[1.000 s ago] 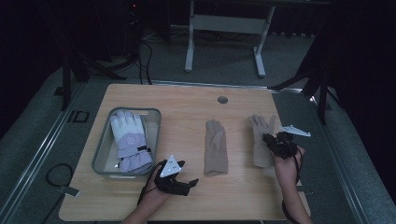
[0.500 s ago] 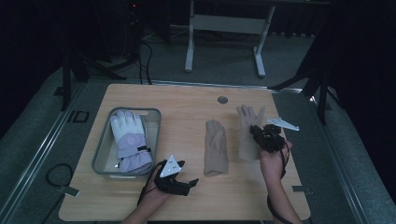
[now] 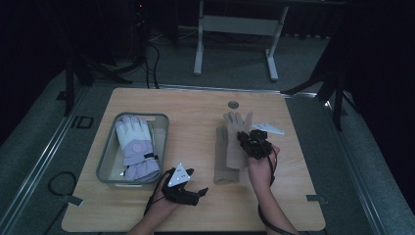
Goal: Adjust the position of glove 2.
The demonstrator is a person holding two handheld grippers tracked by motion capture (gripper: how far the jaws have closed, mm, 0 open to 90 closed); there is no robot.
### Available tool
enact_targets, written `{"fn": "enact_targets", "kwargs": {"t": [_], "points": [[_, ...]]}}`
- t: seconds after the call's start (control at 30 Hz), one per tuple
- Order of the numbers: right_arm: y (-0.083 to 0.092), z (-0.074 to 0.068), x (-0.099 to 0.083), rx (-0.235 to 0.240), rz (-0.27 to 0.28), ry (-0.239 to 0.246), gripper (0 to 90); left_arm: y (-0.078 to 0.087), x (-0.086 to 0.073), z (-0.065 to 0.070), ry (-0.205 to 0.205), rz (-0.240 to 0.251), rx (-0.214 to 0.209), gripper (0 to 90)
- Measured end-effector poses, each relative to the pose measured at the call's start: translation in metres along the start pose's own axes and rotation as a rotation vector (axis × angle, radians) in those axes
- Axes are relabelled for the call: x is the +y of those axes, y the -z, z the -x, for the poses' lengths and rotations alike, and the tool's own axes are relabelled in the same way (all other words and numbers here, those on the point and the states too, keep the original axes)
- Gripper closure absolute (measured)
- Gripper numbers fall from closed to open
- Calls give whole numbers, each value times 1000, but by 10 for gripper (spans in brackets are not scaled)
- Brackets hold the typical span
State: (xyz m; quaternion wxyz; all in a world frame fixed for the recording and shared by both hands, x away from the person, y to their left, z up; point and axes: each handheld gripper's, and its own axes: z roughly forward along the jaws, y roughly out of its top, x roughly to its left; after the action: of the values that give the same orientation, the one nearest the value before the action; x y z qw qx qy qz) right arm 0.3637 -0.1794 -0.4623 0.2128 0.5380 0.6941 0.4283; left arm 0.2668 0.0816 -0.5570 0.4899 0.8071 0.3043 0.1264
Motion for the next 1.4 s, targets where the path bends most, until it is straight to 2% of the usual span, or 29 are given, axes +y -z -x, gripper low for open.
{"fn": "enact_targets", "kwargs": {"t": [0.13,0.23,0.4,0.43,0.77,0.93,0.97,1.0,1.13,1.2,1.23,1.27,1.3,1.33,1.4], "points": [[-8,-12,-5,-10,-11,19,832,0,0,0,0,2,-2,139],[-16,-15,-11,-8,-25,6,831,0,0,1,0,1,-1,138],[-25,-16,-21,-18,-48,-9,831,0,0,1,-2,1,0,138],[-29,-17,-25,-6,-64,-17,831,0,0,1,-6,0,0,138],[-45,-15,-46,-17,-126,-20,825,-1,0,1,-5,-2,-2,138],[-51,-15,-53,-20,-149,-5,801,0,0,1,-6,-3,-2,139],[-54,-14,-54,-5,-168,0,759,0,0,1,-7,-3,-2,138],[-54,-14,-54,-5,-168,0,759,0,0,1,-7,-3,-2,138],[-54,-13,-54,4,-178,21,647,0,0,1,-8,-4,-2,139],[-51,-13,-52,30,-181,30,485,0,0,1,-2,0,-3,139],[-51,-13,-52,30,-181,30,485,0,0,1,-2,0,-3,140],[-50,-12,-52,37,-177,38,448,0,0,1,1,2,-3,140],[-47,-11,-52,43,-165,67,338,0,0,1,0,3,-1,140],[-45,-9,-52,43,-158,68,295,0,0,1,-4,-1,-1,140],[-42,-3,-50,82,-156,55,189,-1,1,3,-21,-1,9,140]]}}
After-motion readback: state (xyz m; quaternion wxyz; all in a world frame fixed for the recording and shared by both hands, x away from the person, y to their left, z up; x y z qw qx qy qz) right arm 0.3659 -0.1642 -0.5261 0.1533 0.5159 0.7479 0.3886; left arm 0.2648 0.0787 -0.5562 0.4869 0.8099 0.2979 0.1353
